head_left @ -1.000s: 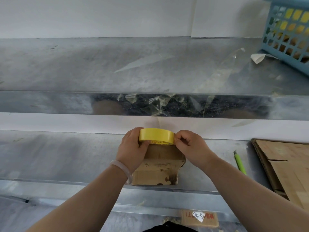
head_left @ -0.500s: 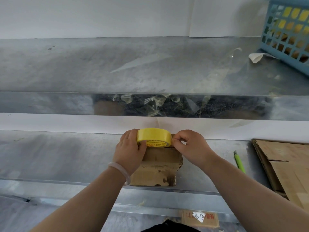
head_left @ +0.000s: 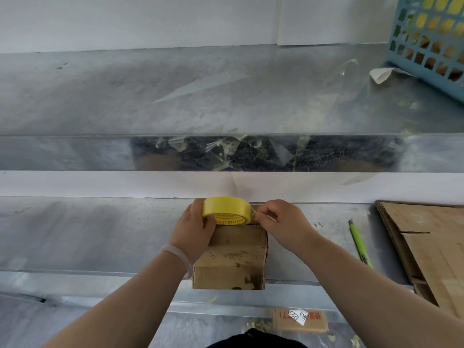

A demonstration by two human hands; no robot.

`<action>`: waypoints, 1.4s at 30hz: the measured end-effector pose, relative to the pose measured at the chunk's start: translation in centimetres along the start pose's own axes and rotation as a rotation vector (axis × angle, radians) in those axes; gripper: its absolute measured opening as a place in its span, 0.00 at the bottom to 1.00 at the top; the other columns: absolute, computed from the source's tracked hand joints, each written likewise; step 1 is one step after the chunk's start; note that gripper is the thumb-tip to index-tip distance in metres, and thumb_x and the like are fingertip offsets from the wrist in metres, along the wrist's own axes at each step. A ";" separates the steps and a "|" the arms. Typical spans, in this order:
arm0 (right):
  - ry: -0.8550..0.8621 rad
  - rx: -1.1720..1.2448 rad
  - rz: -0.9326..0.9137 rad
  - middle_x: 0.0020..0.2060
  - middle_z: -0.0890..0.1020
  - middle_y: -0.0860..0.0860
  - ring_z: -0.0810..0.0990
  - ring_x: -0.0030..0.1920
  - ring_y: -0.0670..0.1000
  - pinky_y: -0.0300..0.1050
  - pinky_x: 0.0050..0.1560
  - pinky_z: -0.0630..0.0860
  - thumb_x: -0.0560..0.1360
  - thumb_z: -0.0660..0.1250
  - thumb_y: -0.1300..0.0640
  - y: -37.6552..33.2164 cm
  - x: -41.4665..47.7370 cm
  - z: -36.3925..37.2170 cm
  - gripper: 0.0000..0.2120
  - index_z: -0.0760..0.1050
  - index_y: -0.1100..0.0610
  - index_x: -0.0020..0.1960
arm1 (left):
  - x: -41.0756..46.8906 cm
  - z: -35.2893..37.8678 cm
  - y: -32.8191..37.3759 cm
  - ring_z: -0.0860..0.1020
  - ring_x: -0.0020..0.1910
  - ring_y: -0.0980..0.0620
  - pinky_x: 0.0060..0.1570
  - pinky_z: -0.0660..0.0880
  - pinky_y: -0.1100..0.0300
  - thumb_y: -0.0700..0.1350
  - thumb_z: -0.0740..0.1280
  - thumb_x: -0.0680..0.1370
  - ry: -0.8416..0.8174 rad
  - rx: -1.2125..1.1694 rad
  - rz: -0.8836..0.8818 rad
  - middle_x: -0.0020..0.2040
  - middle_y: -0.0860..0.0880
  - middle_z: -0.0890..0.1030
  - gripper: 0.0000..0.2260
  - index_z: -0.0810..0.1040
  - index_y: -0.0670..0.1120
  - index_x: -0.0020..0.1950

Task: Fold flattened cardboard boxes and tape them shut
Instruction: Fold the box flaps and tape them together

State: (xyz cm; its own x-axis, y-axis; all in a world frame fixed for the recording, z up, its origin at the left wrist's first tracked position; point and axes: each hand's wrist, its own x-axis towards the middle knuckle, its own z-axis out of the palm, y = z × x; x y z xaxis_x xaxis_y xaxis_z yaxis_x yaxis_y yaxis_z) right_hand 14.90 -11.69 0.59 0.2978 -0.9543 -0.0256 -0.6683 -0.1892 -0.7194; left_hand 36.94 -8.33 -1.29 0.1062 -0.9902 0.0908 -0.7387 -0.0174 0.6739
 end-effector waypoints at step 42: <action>-0.039 0.129 0.067 0.39 0.80 0.46 0.75 0.42 0.45 0.37 0.40 0.69 0.78 0.67 0.53 -0.3 -1.1 0.9 0.07 0.78 0.53 0.42 | 0.0 0.4 0.9 0.72 0.41 0.55 0.38 0.68 0.60 0.39 0.59 0.81 0.091 -0.208 -0.059 0.41 0.54 0.74 0.05 0.68 0.49 0.53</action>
State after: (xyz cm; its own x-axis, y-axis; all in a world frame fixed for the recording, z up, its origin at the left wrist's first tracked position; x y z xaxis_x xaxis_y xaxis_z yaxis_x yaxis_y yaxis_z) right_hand 15.39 -10.37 0.18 0.2833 -0.9537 -0.1014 -0.5953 -0.0920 -0.7982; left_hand 36.02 -8.40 -1.00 0.2115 -0.9716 0.1060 -0.5771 -0.0366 0.8158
